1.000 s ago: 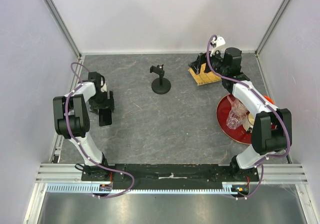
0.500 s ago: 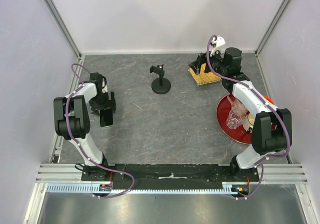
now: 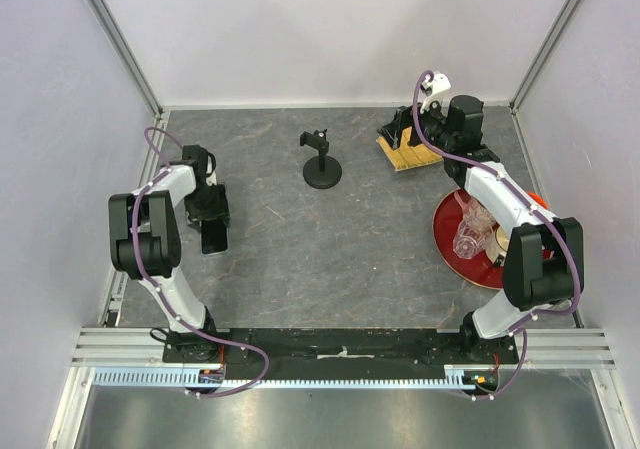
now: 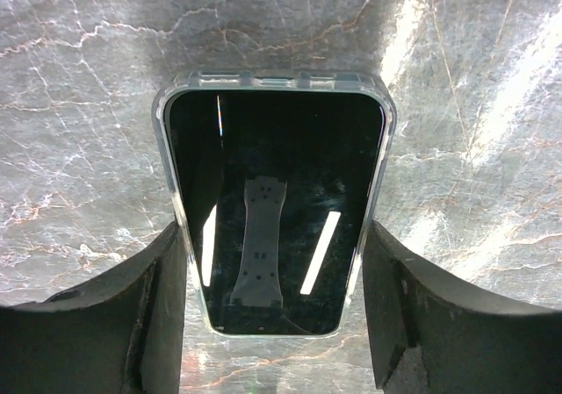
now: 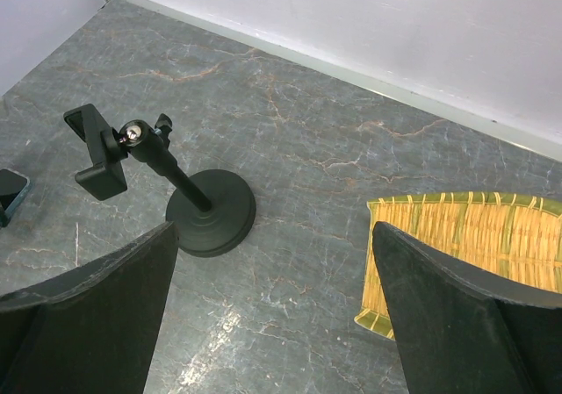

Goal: Place the phone on the phone stand

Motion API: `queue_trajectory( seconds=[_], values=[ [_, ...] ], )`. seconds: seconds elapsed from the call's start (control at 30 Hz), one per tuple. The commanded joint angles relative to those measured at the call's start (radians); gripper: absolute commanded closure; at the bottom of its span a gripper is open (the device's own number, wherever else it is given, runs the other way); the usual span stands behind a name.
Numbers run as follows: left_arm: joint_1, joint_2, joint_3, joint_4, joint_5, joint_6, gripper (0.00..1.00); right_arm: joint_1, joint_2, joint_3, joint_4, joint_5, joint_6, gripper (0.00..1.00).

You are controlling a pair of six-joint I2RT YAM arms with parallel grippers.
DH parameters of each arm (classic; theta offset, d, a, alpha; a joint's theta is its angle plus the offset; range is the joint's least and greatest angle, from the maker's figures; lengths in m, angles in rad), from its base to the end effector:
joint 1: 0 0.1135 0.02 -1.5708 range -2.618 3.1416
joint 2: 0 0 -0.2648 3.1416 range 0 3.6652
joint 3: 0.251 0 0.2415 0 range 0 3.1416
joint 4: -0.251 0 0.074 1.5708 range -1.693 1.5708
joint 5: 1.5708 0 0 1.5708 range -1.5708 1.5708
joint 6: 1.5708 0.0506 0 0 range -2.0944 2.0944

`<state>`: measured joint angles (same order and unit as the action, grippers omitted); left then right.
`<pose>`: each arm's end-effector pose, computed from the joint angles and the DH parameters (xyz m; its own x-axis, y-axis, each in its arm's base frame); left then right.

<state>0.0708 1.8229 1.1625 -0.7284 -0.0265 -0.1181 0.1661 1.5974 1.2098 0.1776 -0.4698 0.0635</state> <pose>0.3292 0.0247 0.1513 -0.9653 -0.1865 -0.1828 -0.1905 0.9817 0.0045 0.3737 0.0859 0.3205 -0.2422 0.0168 -0.9701 -0.5699 0.8068 0.1562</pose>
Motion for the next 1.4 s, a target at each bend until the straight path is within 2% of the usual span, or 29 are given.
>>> queue_trajectory(
  seconds=[0.0,0.17,0.5,0.63,0.83,0.97,1.1,1.2,1.3,1.37],
  values=[
    [-0.014,-0.04,-0.049,0.003,0.063,-0.049,0.98,-0.002,-0.034,0.014,0.022,-0.006,-0.011,0.02],
    [-0.016,-0.195,-0.078,0.069,0.074,-0.089,0.98,-0.002,-0.04,0.011,0.022,0.005,-0.013,0.02],
    [-0.014,-0.365,-0.126,0.15,0.028,-0.12,0.98,-0.002,-0.042,0.002,0.031,0.007,-0.013,0.02],
    [-0.016,-0.5,-0.164,0.254,0.117,-0.124,0.98,0.003,-0.031,0.022,0.019,0.003,-0.007,0.02],
    [-0.022,-0.602,-0.185,0.459,0.299,-0.153,0.98,0.076,0.012,0.121,-0.116,0.128,-0.056,0.02],
    [-0.04,-0.637,-0.201,0.634,0.35,-0.186,0.98,0.127,0.036,0.168,-0.144,0.131,-0.037,0.02],
    [-0.062,-0.628,-0.162,0.69,0.346,-0.143,0.98,0.208,0.062,0.272,-0.21,0.191,-0.028,0.02],
    [-0.101,-0.645,-0.161,0.724,0.339,-0.092,0.98,0.253,0.088,0.353,-0.217,0.148,0.082,0.02],
    [-0.106,-0.684,-0.201,0.771,0.33,-0.075,0.98,0.289,0.121,0.434,-0.213,0.037,0.214,0.02],
    [-0.114,-0.691,-0.219,0.778,0.329,-0.09,0.98,0.338,0.148,0.468,-0.213,-0.032,0.239,0.02]
  ],
)
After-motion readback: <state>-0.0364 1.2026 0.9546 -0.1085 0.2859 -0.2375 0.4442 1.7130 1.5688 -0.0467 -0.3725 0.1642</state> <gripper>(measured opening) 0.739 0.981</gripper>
